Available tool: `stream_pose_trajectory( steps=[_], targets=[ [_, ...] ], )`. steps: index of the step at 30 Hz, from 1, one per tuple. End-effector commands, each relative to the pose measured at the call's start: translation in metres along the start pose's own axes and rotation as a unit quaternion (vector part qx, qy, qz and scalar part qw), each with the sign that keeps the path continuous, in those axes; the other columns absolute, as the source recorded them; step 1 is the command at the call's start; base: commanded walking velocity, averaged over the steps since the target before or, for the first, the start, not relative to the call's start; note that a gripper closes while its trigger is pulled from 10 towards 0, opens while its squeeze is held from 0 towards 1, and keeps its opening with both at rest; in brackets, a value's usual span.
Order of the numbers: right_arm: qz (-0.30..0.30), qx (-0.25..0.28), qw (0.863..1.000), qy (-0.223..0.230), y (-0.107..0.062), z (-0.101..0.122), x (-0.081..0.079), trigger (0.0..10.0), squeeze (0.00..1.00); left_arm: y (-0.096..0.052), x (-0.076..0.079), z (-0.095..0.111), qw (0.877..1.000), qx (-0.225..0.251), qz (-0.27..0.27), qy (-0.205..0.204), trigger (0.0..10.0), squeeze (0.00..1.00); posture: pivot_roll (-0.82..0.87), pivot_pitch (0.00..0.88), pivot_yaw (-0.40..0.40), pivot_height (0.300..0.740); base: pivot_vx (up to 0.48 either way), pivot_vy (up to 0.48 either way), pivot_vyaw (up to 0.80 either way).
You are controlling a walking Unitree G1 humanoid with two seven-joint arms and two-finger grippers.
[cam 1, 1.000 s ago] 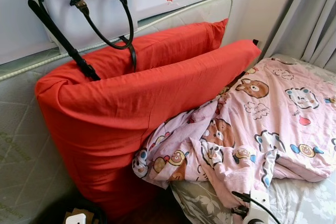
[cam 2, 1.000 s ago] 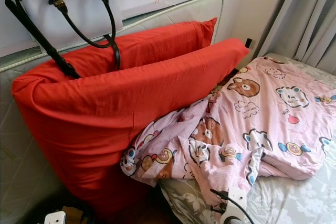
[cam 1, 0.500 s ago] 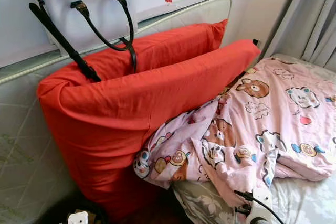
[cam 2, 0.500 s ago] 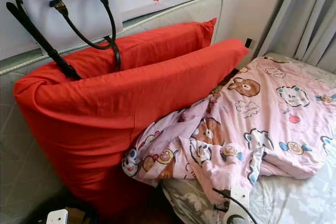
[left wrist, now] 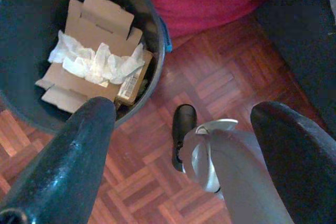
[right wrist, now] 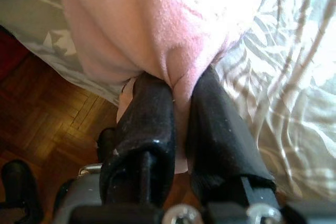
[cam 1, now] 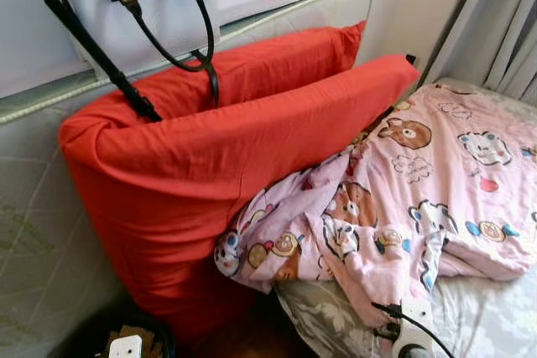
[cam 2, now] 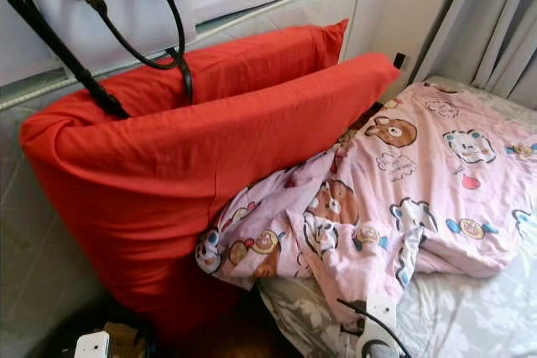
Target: Clean up the room
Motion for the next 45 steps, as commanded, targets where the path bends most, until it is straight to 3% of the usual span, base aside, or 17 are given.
stream_pose_trajectory(
  steps=[1,45],
  targets=[
    [-0.003,-0.003,1.0,-0.003,-0.0003,-0.0019,0.0017,10.0,0.0,-0.0011,-0.0019,-0.0047,1.0,-0.007,0.004,0.004,10.0,0.0,0.0,0.0,-0.037,0.74,0.251,0.0,0.0],
    [-0.026,0.018,0.999,-0.005,-0.0009,0.0034,0.0033,10.0,0.0,-0.0004,-0.0008,-0.0023,1.0,-0.002,0.005,-0.004,10.0,0.0,0.01,0.0,-0.037,0.74,-0.236,0.0,0.0]
  ],
)
Point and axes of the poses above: a point about 5 cm out from each wrist's last joint towards the gripper, its own y axis pointing out of the wrist towards the gripper, its own z axis along the axis of the wrist's last joint, x = y × z, the point moved 5 cm from there along y, pointing out of the wrist towards the gripper, and after that the axes turned 8 degrees about -y, right-handed, at the moved point
